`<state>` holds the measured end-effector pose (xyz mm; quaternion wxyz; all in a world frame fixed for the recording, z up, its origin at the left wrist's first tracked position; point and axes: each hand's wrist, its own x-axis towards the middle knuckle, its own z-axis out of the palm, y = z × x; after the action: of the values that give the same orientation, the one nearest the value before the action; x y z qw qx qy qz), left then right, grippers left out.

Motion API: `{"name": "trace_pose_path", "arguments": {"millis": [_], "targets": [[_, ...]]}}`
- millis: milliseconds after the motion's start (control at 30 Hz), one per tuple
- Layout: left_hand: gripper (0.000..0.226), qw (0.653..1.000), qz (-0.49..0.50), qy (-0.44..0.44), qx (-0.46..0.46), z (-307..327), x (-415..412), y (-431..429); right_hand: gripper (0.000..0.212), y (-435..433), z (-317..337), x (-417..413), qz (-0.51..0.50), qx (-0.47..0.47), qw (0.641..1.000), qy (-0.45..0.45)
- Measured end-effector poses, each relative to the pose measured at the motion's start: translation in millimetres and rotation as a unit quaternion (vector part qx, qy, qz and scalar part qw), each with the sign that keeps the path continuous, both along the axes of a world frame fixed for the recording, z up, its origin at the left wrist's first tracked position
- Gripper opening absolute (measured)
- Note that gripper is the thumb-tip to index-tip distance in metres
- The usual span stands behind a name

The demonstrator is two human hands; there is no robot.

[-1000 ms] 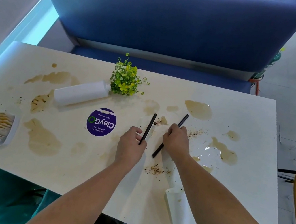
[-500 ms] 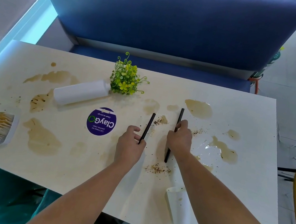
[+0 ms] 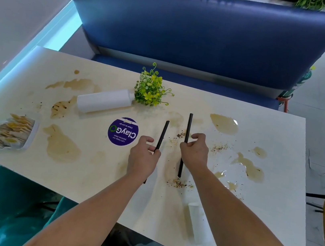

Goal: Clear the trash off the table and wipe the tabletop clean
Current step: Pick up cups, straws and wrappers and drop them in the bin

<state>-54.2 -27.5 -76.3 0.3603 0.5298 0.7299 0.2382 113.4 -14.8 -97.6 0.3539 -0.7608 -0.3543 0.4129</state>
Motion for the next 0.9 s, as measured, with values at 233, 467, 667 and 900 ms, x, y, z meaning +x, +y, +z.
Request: {"name": "trace_pose_path", "arguments": {"millis": [233, 467, 667, 900], "targets": [[0.029, 0.999, 0.027, -0.019, 0.028, 11.8, -39.1, -14.2, 0.031, -10.4, 13.5, -39.1, 0.031, -0.003, 0.999, 0.019], [0.029, 0.997, 0.072, -0.03, 0.018, 16.5, -107.3, -33.0, 0.029, -18.0, 19.6, -103.8, 0.068, -0.012, 0.997, 0.021], [0.03, 0.99, 0.132, -0.05, 0.014, 17.0, -181.2, -47.1, 0.026, -19.7, 19.9, -182.7, 0.123, -0.014, 0.992, 0.002], [0.029, 0.98, 0.194, -0.038, 0.001, 14.5, -282.9, -66.6, 0.027, -22.2, 17.4, -295.0, 0.208, -0.002, 0.978, -0.009]]}}
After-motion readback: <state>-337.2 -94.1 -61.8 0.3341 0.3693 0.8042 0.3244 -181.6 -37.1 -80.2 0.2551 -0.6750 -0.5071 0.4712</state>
